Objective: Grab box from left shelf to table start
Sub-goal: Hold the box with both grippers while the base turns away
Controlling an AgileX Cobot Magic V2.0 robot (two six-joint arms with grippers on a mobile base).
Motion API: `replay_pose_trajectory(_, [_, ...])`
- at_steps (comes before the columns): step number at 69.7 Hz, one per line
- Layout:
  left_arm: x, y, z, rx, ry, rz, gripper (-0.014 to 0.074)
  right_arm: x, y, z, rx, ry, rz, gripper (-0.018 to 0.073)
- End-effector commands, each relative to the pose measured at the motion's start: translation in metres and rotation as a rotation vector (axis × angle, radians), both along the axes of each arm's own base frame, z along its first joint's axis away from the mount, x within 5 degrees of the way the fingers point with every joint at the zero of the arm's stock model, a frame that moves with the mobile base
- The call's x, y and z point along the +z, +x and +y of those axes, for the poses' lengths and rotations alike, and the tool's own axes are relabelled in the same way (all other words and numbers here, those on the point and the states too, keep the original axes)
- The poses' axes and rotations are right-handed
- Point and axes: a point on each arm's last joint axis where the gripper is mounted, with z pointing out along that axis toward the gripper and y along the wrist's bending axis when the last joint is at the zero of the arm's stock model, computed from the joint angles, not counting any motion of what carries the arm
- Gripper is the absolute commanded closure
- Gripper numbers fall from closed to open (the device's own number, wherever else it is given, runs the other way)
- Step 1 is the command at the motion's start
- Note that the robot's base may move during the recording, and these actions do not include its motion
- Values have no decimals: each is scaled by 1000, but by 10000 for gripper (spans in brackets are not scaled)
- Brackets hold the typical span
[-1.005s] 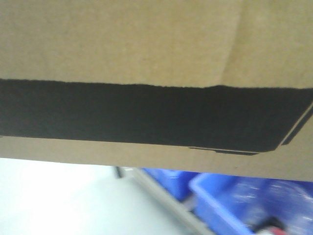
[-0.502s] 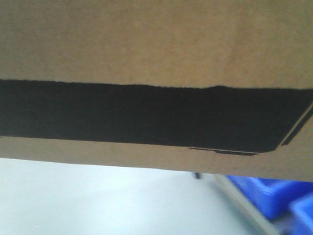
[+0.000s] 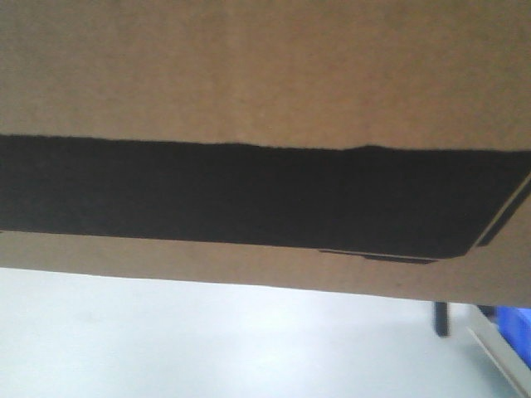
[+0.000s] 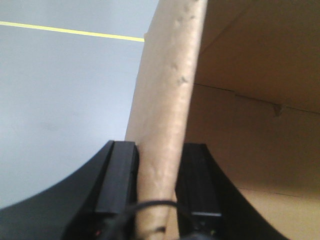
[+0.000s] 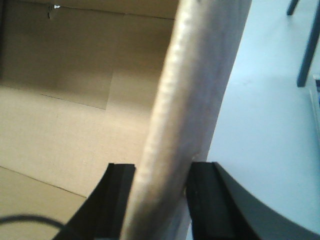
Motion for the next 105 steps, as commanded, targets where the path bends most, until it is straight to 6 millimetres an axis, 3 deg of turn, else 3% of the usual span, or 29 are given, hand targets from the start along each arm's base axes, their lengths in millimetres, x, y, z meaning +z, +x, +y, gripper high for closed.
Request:
replay_pose_trajectory(1, [20,-10,-7,-108,-49,-140,688,20,8,-4,-48,0,-186,502])
replay_pose_trajectory(105, [20,-10,-8,-109,-50,-139,688,20,8,-4,-48,-1,-185,502])
